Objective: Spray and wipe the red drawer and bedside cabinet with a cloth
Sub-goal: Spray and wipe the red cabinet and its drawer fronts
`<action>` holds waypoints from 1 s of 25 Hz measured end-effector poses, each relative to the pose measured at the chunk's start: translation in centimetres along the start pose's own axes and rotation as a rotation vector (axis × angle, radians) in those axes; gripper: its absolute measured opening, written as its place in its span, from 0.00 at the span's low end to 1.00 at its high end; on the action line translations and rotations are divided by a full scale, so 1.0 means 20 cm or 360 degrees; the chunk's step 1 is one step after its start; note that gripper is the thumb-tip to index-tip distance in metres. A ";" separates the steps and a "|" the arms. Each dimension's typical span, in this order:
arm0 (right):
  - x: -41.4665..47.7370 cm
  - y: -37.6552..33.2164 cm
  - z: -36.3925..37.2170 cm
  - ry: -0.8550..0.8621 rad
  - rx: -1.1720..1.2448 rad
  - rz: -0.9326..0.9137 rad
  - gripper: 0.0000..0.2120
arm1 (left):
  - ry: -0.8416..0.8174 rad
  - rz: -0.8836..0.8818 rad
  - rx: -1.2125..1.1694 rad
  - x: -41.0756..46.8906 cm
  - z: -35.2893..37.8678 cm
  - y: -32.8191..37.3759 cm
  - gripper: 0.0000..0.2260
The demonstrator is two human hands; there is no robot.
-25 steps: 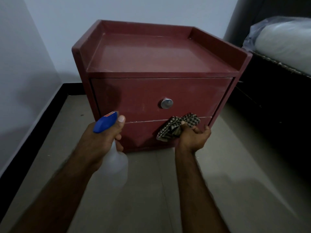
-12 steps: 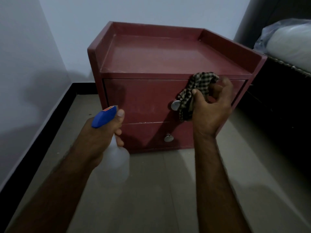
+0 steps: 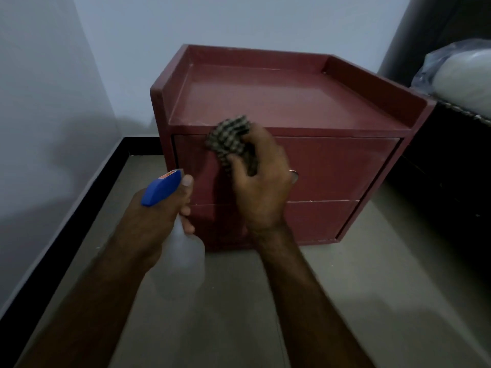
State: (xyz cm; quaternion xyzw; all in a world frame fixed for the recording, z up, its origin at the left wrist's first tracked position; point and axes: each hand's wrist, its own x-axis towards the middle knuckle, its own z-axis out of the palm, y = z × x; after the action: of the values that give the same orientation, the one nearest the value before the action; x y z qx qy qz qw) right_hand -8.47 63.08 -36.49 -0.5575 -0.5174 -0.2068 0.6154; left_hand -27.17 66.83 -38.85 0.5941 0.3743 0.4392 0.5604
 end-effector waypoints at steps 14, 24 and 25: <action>-0.55 0.17 0.20 -0.0495 -0.0105 -0.0376 0.18 | 0.0146 0.0049 0.0052 -0.04 -0.04 0.00 0.22; -0.39 0.51 -0.29 -0.0022 -0.0240 0.0485 0.25 | 0.0098 -0.0155 0.0018 -0.06 0.16 -0.08 0.27; -0.36 0.55 -0.33 0.0015 -0.0246 0.0547 0.25 | 0.0095 -0.0158 0.0015 -0.07 0.20 -0.07 0.28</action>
State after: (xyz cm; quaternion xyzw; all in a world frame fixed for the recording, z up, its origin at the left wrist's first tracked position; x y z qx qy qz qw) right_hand 0.58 57.98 -46.83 -0.6823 -0.3943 -0.1404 0.5995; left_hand -23.75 64.35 -40.25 0.5640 0.4220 0.4265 0.5674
